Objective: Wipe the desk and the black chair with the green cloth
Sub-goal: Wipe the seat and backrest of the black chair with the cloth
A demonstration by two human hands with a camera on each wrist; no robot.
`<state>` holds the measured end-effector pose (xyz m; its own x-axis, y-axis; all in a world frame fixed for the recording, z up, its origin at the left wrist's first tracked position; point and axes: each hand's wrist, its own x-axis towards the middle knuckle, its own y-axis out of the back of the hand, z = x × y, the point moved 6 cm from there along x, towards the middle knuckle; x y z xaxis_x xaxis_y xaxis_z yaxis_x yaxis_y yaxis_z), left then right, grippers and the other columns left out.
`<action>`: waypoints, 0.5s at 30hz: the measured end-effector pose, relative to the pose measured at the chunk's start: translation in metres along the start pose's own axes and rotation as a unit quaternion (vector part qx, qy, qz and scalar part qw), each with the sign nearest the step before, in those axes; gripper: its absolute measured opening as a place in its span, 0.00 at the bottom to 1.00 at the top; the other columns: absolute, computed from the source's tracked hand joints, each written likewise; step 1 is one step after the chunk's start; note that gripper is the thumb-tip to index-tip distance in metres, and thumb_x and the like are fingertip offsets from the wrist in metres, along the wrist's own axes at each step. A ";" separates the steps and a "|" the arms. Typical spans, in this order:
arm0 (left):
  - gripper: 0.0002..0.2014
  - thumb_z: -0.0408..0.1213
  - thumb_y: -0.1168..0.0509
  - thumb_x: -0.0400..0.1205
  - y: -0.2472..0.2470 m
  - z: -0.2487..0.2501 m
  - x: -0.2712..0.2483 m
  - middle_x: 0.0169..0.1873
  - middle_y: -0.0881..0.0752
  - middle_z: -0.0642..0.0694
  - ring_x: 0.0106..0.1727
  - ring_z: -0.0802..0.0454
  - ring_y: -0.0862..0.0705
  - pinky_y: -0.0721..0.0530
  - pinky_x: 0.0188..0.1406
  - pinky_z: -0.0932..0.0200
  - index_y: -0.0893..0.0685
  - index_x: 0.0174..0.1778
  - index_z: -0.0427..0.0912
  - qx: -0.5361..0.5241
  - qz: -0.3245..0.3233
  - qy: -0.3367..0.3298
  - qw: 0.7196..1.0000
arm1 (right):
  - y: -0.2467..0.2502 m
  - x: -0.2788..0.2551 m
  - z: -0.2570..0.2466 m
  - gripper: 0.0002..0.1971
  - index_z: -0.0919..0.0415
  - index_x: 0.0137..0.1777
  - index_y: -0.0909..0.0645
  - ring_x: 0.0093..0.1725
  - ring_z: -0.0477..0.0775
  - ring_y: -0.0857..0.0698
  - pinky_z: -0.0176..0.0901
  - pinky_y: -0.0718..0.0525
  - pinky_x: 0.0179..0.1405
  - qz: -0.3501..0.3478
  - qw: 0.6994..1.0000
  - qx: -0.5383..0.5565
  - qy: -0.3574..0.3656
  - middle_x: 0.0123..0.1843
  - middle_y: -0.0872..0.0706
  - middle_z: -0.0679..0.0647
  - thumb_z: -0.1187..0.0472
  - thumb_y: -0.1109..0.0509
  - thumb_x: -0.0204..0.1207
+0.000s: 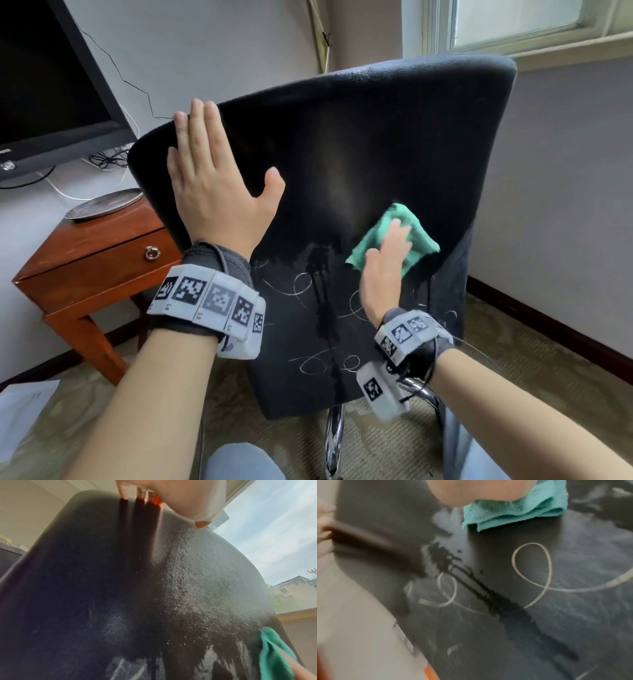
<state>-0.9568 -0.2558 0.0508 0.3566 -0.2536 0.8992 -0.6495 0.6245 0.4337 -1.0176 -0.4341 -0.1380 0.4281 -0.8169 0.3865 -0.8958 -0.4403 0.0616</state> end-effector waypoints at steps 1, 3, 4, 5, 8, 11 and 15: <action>0.41 0.54 0.46 0.76 0.001 0.000 0.000 0.82 0.42 0.38 0.83 0.41 0.47 0.47 0.79 0.45 0.45 0.82 0.35 -0.003 -0.001 0.000 1.000 | -0.008 -0.007 -0.020 0.31 0.53 0.84 0.57 0.82 0.54 0.68 0.38 0.64 0.80 -0.046 0.995 -0.040 0.084 0.84 0.62 0.47 0.65 0.52 0.82; 0.41 0.54 0.45 0.77 0.002 -0.001 0.000 0.82 0.42 0.38 0.83 0.41 0.46 0.47 0.79 0.45 0.45 0.82 0.35 -0.004 -0.003 -0.004 1.000 | -0.021 -0.013 -0.051 0.31 0.47 0.82 0.57 0.80 0.54 0.70 0.31 0.68 0.76 -0.115 0.963 -0.114 0.214 0.80 0.64 0.40 0.60 0.52 0.81; 0.40 0.53 0.45 0.77 0.002 -0.001 0.001 0.81 0.42 0.38 0.83 0.41 0.46 0.46 0.79 0.45 0.45 0.82 0.35 -0.003 -0.003 -0.008 1.000 | -0.023 -0.008 -0.061 0.30 0.45 0.81 0.57 0.80 0.55 0.70 0.34 0.67 0.76 -0.122 0.954 -0.134 0.238 0.79 0.64 0.39 0.59 0.51 0.81; 0.40 0.53 0.45 0.77 0.002 -0.002 0.001 0.81 0.41 0.38 0.83 0.41 0.46 0.45 0.79 0.45 0.44 0.82 0.35 0.001 -0.003 -0.012 1.000 | -0.022 -0.001 -0.068 0.30 0.46 0.82 0.56 0.81 0.57 0.69 0.41 0.66 0.78 -0.117 0.951 -0.146 0.248 0.78 0.64 0.39 0.59 0.51 0.82; 0.40 0.53 0.44 0.77 0.003 -0.005 0.002 0.81 0.40 0.38 0.82 0.41 0.44 0.44 0.78 0.45 0.44 0.82 0.35 0.019 -0.006 -0.024 0.999 | -0.016 0.015 -0.068 0.28 0.46 0.81 0.52 0.79 0.52 0.66 0.48 0.64 0.78 -0.089 0.940 -0.196 0.264 0.79 0.61 0.41 0.59 0.50 0.82; 0.40 0.53 0.44 0.77 0.003 -0.005 0.003 0.81 0.40 0.39 0.82 0.41 0.43 0.43 0.78 0.44 0.44 0.82 0.36 0.032 -0.010 -0.032 0.999 | -0.004 0.025 -0.038 0.28 0.50 0.83 0.44 0.82 0.56 0.61 0.49 0.61 0.79 -0.043 0.951 -0.205 0.226 0.84 0.55 0.48 0.60 0.48 0.81; 0.39 0.53 0.45 0.77 0.003 -0.004 0.003 0.81 0.40 0.40 0.82 0.42 0.43 0.44 0.78 0.43 0.43 0.82 0.37 0.037 -0.015 -0.036 0.999 | 0.024 0.037 0.018 0.29 0.56 0.84 0.51 0.84 0.60 0.60 0.45 0.60 0.80 0.091 0.993 -0.068 0.015 0.85 0.57 0.56 0.66 0.50 0.84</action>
<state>-0.9552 -0.2520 0.0550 0.3292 -0.3257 0.8863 -0.6877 0.5605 0.4614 -1.0208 -0.4813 -0.1392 0.2553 -0.8659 0.4302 -0.9668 -0.2303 0.1103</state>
